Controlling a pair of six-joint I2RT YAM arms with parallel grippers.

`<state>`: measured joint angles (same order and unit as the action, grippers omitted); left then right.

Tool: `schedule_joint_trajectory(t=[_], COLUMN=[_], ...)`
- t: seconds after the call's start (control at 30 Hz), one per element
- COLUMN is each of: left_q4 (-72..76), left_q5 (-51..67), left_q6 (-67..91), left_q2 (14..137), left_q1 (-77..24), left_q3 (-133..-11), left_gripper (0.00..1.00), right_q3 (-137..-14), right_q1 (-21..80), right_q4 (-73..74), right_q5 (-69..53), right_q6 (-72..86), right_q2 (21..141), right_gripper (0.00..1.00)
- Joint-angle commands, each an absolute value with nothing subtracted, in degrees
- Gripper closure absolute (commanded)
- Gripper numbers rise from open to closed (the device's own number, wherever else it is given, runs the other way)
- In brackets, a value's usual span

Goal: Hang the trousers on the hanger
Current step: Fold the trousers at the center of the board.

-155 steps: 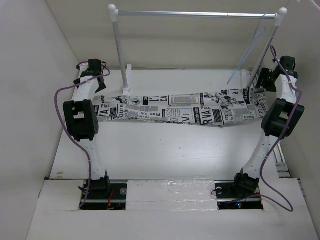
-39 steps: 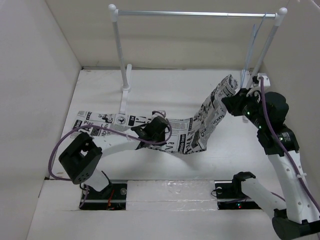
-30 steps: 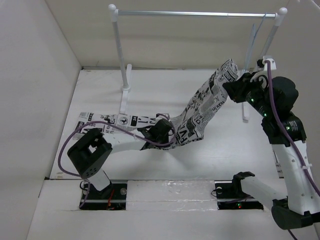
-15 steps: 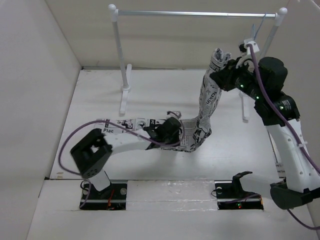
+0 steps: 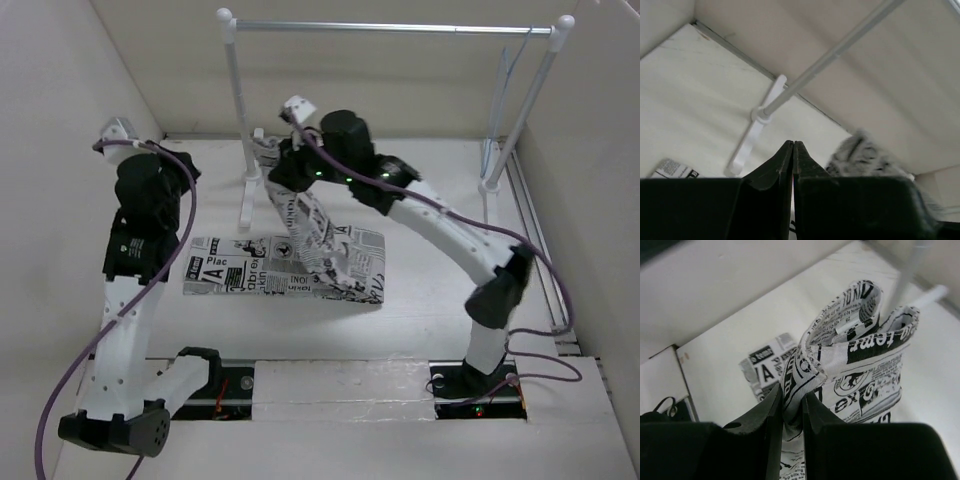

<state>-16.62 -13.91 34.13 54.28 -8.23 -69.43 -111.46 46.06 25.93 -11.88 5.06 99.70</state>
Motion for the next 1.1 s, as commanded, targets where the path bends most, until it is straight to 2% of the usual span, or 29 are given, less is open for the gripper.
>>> schedule_joint_trajectory(t=[0.0,0.07,0.1,0.13,0.17,0.23,0.3,0.37,0.43,0.5,0.57,0.6,0.63,0.67,0.73,0.77,0.87,0.93,1.07], left_q4=[-21.88,-23.90,-24.69,-26.44,-27.06,-27.51,-27.42,-27.42,-25.68,-24.79,-21.99,-19.97,-19.08,-18.29,-15.75,-13.12,-9.68,-7.30,-5.72], left_q5=[-17.92,-19.59,-19.77,-20.12,-21.26,-22.23,-21.36,-21.27,-20.48,-18.81,-12.44,-10.65,-8.81,-6.09,-4.32,-4.13,-1.42,4.00,6.59], left_q6=[31.29,30.24,29.89,29.36,29.36,29.61,29.79,30.76,30.50,30.50,29.80,29.71,30.14,30.76,32.34,33.39,34.62,36.99,38.76], left_q2=[57.21,58.87,59.32,59.94,60.64,60.82,60.47,58.99,57.66,56.95,57.04,57.65,58.53,61.41,64.58,68.86,73.10,75.84,82.69], left_q1=[-5.28,-5.27,-5.27,-5.27,-5.27,-5.27,-5.27,-5.27,-5.27,-5.27,-5.27,-5.27,-5.27,-5.27,-5.27,-4.75,-3.70,-0.02,6.49], left_q3=[-81.16,-90.21,-92.87,-95.25,-97.88,-98.18,-95.11,-89.60,-84.93,-77.90,-68.01,-65.07,-62.08,-59.70,-54.07,-49.96,-47.91,-46.85,-44.21], left_gripper=[1.00,1.00,1.00,1.00,1.00,1.00,0.99,0.96,0.93,0.92,0.88,0.84,0.83,0.82,0.81,0.81,0.80,0.80,0.81], right_q3=[-120.90,-122.95,-123.13,-123.05,-123.66,-128.75,-125.88,-111.67,-98.35,-91.53,-82.68,-79.83,-77.11,-74.38,-66.21,-57.74,-53.20,-48.62,-43.17], right_q1=[52.46,55.44,56.24,56.95,57.65,58.27,56.97,55.47,52.32,50.20,47.73,47.12,46.59,46.06,44.39,42.12,38.96,36.84,32.79], right_q4=[14.77,7.85,4.34,-4.39,-6.66,-1.18,-0.96,-6.83,-10.96,-8.99,-6.52,-2.76,-1.33,-0.27,3.76,3.95,2.99,2.99,3.17], right_q5=[-16.42,-19.58,-22.82,-24.42,-25.48,-27.32,-30.57,-30.32,-32.07,-33.13,-33.40,-31.92,-31.21,-30.51,-28.57,-28.13,-28.74,-28.74,-29.18], right_q6=[5.18,9.12,11.66,16.82,18.35,18.90,18.46,18.19,17.85,14.96,11.71,8.73,7.66,6.43,4.67,4.22,3.52,2.03,-1.49], right_q2=[109.83,118.25,120.65,122.94,125.31,131.47,129.23,123.43,114.90,109.98,102.94,100.74,96.81,95.11,91.86,88.37,86.67,87.10,90.26], right_gripper=[1.00,1.00,0.95,0.56,0.30,0.03,0.01,0.01,0.04,0.09,0.40,0.58,0.92,1.00,1.00,1.00,1.00,1.00,1.00])
